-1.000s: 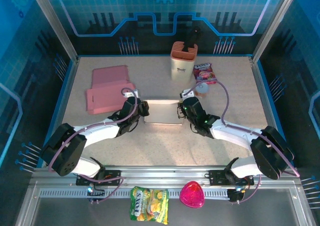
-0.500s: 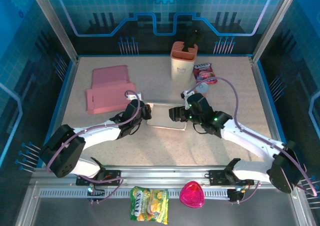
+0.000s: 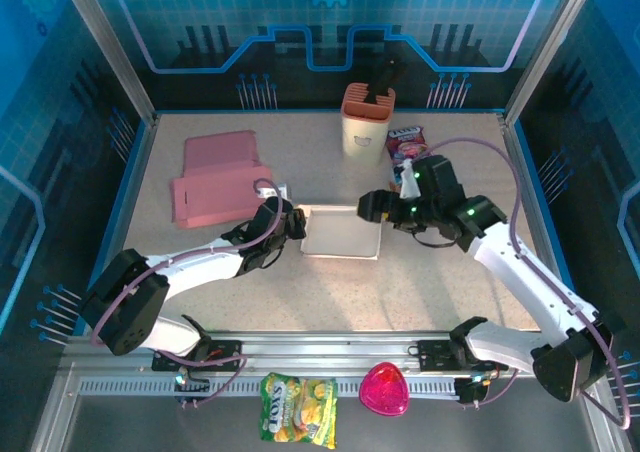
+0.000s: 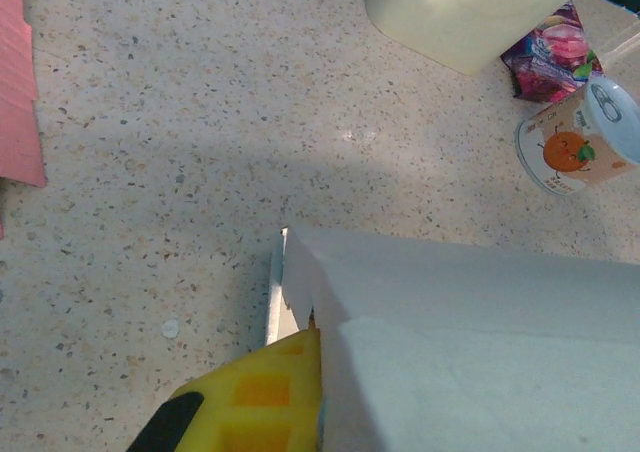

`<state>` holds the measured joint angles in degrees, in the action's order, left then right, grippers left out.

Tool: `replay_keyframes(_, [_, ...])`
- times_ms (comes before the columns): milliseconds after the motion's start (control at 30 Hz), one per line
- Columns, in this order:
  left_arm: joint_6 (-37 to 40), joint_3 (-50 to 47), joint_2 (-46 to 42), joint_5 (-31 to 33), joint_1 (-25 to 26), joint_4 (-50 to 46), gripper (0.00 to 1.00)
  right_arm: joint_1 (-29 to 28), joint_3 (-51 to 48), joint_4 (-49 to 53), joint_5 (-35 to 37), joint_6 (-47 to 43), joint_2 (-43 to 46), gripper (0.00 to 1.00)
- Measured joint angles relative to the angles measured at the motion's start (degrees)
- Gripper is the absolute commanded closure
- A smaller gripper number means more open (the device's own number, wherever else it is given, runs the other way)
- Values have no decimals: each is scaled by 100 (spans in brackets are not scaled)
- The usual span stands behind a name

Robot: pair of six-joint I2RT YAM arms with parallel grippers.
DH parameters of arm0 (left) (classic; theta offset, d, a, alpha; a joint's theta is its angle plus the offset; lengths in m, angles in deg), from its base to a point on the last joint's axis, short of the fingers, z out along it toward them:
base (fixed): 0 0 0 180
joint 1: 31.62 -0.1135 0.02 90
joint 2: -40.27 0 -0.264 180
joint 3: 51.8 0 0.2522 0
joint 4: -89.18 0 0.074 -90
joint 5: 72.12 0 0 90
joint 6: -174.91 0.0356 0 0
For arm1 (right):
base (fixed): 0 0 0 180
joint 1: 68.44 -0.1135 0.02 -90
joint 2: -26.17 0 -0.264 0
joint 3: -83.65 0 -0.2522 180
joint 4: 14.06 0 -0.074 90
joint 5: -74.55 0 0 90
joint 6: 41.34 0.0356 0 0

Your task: Fold the paper box

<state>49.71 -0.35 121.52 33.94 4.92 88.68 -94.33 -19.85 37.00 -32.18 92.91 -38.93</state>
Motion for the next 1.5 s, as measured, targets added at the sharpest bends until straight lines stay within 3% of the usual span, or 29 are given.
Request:
replay_keyframes(167, [85, 70, 0, 4, 11, -61, 100, 874, 256, 92, -612, 793, -249, 25])
replay_keyframes(433, [87, 136, 7, 22, 42, -114, 100, 1528, 632, 332, -1263, 1320, -1558, 32])
replay_keyframes(733, [90, 203, 39, 48, 63, -149, 100, 1735, 951, 428, -1744, 1099, -2649, 44])
replay_keyframes(1367, [107, 289, 74, 66, 138, -247, 100, 1655, 323, 50, -2214, 1373, -2675, 46])
replay_keyframes(1500, [107, 306, 79, 66, 146, -256, 100, 1615, 332, 17, -2293, 1401, -2675, 40])
